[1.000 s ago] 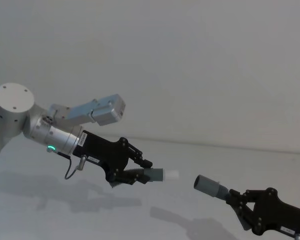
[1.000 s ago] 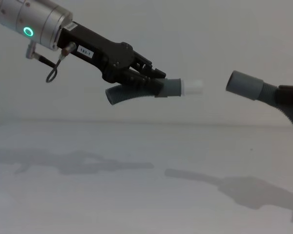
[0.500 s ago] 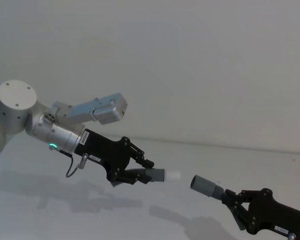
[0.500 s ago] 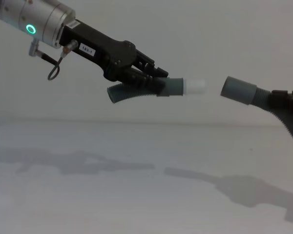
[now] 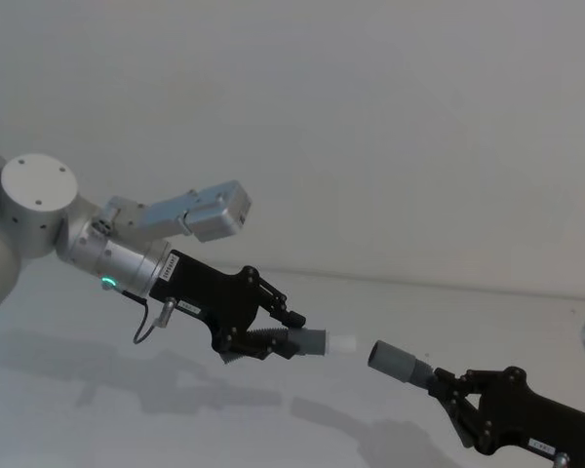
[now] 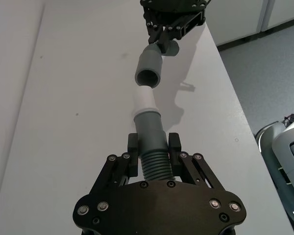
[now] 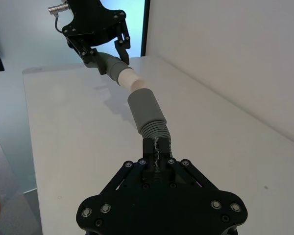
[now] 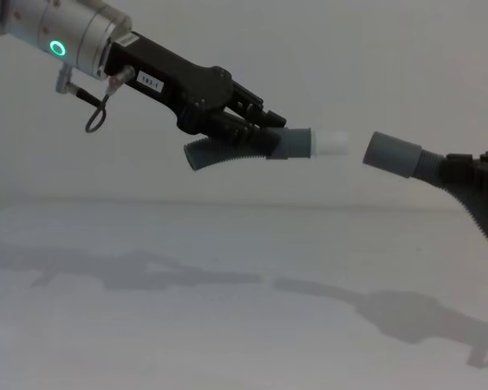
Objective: Use both hands to pick up one end of the pipe from the table, align the ends, and insert them.
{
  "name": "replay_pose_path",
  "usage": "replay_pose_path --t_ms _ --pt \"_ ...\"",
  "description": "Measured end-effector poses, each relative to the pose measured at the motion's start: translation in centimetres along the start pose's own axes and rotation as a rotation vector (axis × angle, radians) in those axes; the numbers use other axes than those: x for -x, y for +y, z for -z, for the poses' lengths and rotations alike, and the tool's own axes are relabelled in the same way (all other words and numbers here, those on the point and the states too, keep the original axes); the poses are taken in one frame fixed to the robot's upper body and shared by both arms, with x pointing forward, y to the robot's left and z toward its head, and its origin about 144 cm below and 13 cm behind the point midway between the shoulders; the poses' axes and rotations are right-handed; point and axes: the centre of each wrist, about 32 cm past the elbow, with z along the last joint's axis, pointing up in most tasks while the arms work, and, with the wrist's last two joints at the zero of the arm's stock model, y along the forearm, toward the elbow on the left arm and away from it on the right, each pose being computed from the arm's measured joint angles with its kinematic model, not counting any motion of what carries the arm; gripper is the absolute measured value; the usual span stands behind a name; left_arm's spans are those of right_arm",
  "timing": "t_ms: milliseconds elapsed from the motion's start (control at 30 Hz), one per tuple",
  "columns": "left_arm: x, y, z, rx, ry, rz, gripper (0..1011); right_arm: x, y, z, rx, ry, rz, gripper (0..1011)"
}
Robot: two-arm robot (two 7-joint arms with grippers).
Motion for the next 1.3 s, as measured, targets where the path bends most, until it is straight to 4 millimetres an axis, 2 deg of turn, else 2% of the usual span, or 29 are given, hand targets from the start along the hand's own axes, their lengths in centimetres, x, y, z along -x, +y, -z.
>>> replay_pose_path --t_ms 1300 --pt "-1.8 -1.0 0.5 0.027 -0.016 0.038 329 0.1 0.2 -0.5 -0.01 -0.002 -0.008 51"
